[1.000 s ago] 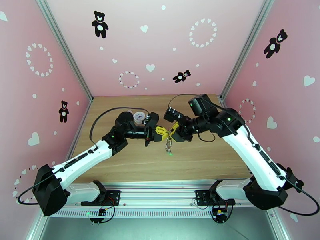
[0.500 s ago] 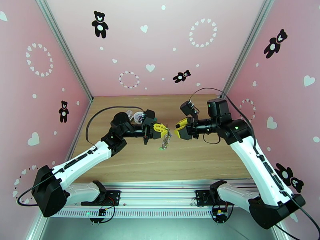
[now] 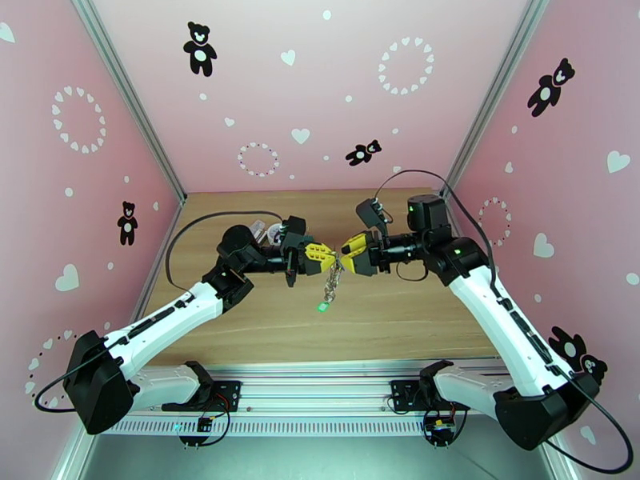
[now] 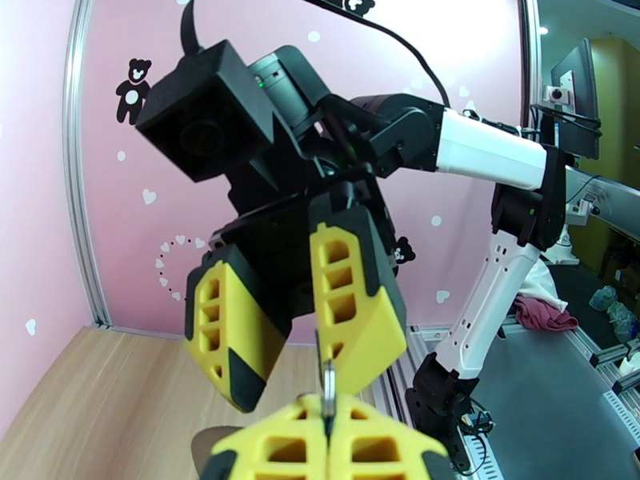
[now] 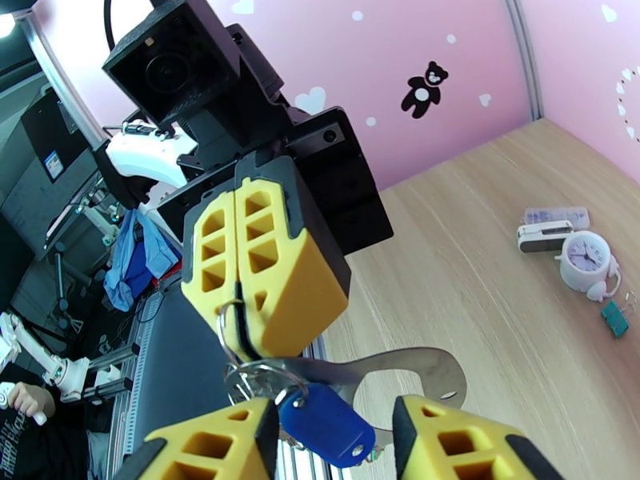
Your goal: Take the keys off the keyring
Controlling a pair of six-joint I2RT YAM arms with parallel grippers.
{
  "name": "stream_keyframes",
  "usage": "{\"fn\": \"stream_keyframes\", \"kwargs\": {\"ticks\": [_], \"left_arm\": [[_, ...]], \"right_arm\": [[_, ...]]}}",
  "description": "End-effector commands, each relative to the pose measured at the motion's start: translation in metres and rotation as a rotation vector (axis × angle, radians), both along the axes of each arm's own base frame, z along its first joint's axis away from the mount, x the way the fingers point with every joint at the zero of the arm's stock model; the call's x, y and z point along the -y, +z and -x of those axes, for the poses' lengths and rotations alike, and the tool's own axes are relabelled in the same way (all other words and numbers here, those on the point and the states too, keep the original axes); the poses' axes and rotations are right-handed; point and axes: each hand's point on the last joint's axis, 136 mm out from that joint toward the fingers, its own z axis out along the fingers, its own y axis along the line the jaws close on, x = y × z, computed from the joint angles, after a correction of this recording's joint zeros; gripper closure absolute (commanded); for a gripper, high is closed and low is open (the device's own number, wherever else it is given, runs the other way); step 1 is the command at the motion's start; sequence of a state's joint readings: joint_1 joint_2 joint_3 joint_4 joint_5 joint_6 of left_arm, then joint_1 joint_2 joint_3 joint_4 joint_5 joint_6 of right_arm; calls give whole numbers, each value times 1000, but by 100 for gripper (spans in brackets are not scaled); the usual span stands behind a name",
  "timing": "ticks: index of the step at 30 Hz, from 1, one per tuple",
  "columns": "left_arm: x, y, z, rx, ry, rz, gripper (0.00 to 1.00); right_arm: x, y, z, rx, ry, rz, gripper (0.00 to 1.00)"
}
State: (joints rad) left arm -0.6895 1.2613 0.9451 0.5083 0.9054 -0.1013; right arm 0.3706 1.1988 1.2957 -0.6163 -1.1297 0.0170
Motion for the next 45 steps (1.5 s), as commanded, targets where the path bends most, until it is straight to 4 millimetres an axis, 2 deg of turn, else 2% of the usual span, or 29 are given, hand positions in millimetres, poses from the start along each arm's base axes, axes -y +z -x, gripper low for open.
{"fn": "stream_keyframes", "kwargs": {"ticks": [1, 5, 19, 25, 31, 45], "left_arm": [[-2, 10, -1, 23, 11, 33, 100], [-2, 10, -1, 25, 13, 33, 100], [-1, 9, -4, 30, 28, 27, 100], [-1, 6, -5, 30, 33, 18, 100], [-1, 8, -5, 38, 35, 21, 100], [-2, 11, -4, 41, 33, 25, 100]], "right_arm": [[-3, 13, 3, 20, 62, -57, 60], [-4, 16, 5, 23, 81, -70, 62], [-6, 17, 12, 31, 99, -70, 84], [-3, 22, 18, 59, 84, -74, 88], [-4, 27, 26, 53, 119, -94, 86], [-12, 27, 17, 55, 110, -80, 72]]}}
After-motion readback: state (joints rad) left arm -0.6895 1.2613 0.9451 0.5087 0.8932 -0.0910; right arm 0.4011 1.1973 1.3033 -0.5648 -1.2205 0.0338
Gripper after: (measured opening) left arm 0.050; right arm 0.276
